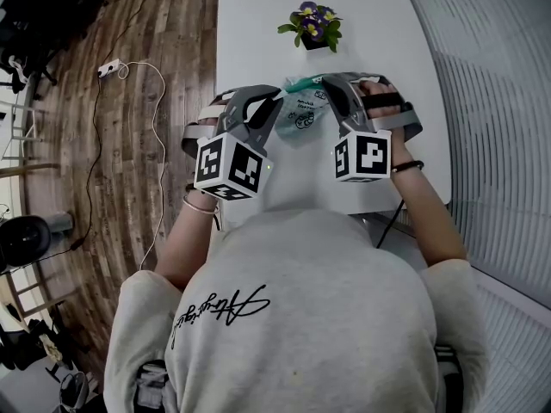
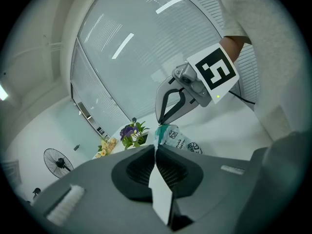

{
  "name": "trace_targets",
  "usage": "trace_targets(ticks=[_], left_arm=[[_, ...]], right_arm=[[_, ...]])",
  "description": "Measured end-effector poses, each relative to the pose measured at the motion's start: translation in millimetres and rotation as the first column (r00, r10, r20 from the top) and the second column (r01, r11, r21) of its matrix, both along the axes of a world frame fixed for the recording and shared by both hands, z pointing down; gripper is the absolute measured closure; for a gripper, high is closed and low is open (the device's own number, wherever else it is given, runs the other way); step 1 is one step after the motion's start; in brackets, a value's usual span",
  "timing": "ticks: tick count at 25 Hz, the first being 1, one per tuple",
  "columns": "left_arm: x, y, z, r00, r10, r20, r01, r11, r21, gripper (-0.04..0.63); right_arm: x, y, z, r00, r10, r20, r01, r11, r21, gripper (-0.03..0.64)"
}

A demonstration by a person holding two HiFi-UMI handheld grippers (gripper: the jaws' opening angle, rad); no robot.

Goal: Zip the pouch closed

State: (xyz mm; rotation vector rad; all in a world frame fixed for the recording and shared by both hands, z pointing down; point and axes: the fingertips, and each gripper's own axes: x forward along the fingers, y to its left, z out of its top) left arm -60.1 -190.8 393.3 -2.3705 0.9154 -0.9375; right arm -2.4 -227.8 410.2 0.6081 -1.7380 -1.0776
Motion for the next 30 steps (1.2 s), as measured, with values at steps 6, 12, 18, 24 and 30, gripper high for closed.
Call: trace_targets(ticks=[6, 12, 18, 24, 30], left_arm=[[-1.9, 3.4, 5.8, 0.999, 0.011, 0.035, -0.011, 1.0, 0.001, 0.584], [-2.0, 2.9, 5.2, 0.999, 0.015, 0.03, -0.015, 1.0, 0.005, 0.584], [-2.0, 4.1, 4.3, 1.0, 0.018, 0.012, -0.018, 1.0, -0.001, 0.584], [-3.0, 3.2, 2.3, 1.0, 0.026, 0.009, -0.026, 1.0, -0.001, 0.584], [-8.2, 0.3, 5.6, 1.0, 0.017, 0.006, -0.017, 1.0, -0.004, 0.584]], right_arm=[[9.1, -4.4, 12.1, 1.0, 0.021, -0.009, -0.021, 1.0, -0.006, 0.612], [11.3, -8.1, 9.8, 0.999, 0.039, 0.0, -0.039, 0.999, 0.0, 0.612], [9.9, -10.0, 9.9, 0.999, 0.047, -0.002, -0.047, 0.999, 0.003, 0.612], [9.4, -11.3, 10.4, 0.998, 0.055, -0.003, -0.055, 0.998, 0.004, 0.612], [22.4, -19.5, 17.8, 0.997, 0.076, -0.021, -0.076, 0.997, 0.002, 0.612]])
